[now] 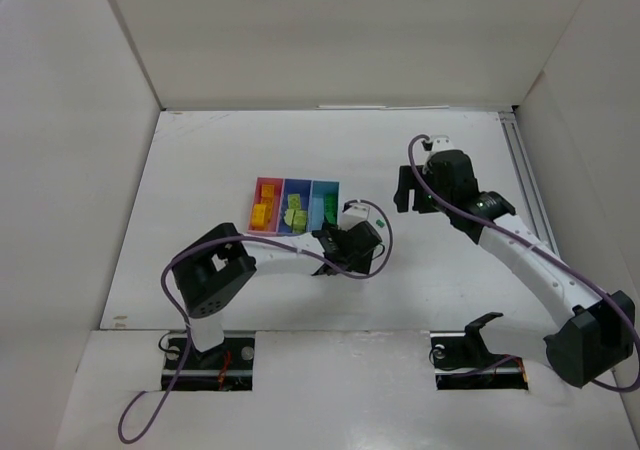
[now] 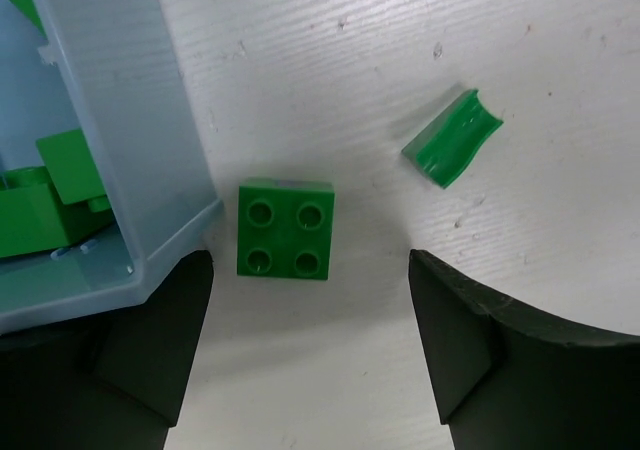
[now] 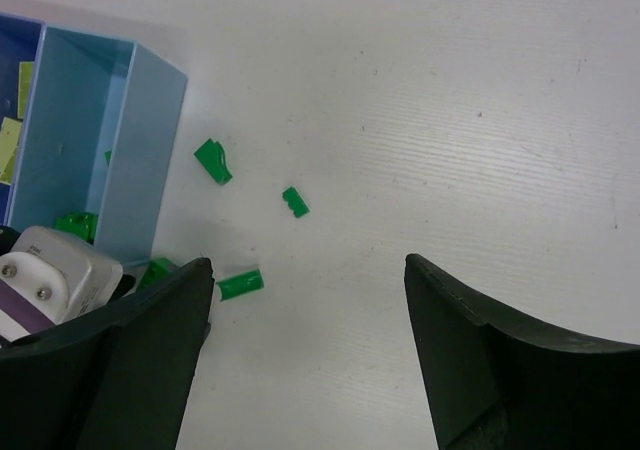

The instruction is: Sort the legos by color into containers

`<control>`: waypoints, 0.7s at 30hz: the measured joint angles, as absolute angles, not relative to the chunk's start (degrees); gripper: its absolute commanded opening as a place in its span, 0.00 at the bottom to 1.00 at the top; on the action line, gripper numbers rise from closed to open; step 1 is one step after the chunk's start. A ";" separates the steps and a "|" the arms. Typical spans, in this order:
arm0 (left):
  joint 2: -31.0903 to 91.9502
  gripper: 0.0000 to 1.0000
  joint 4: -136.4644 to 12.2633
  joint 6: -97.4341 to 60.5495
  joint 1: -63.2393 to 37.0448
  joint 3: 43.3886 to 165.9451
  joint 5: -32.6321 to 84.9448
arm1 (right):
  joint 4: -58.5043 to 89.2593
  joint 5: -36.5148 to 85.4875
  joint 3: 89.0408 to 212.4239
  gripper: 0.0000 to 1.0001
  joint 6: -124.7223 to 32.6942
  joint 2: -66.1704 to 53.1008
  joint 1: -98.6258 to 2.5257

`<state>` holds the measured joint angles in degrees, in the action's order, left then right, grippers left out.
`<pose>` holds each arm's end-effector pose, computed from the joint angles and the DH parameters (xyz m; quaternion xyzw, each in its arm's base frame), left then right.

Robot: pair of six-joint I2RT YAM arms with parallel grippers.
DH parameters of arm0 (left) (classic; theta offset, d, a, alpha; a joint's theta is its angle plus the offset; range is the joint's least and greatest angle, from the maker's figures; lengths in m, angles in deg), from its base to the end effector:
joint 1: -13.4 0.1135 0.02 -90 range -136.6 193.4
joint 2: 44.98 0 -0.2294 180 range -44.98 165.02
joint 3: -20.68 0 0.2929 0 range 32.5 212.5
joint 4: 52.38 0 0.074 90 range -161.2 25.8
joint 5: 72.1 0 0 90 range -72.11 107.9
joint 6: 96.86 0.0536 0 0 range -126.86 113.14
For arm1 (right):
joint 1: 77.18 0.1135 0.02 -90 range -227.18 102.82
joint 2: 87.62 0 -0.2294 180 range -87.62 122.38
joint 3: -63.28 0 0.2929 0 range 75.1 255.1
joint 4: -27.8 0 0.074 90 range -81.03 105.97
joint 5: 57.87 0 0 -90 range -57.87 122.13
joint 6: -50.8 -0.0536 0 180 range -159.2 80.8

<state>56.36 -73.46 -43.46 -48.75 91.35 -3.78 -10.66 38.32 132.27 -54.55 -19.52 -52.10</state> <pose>0.2014 -0.3388 0.0918 0.1451 0.9186 -0.1285 0.3444 0.2997 0.1339 0.2533 -0.0522 0.8946 0.1070 0.4307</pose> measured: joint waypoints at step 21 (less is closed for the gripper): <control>55.93 0.28 -76.19 -42.57 -48.00 94.89 -4.56 | -10.59 37.45 132.42 0.82 -54.38 -16.77 -53.25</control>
<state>55.93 -76.19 -42.57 -48.00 94.89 -4.56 -10.59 37.45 132.42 -54.38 -16.77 -53.25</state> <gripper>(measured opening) 0.330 0.819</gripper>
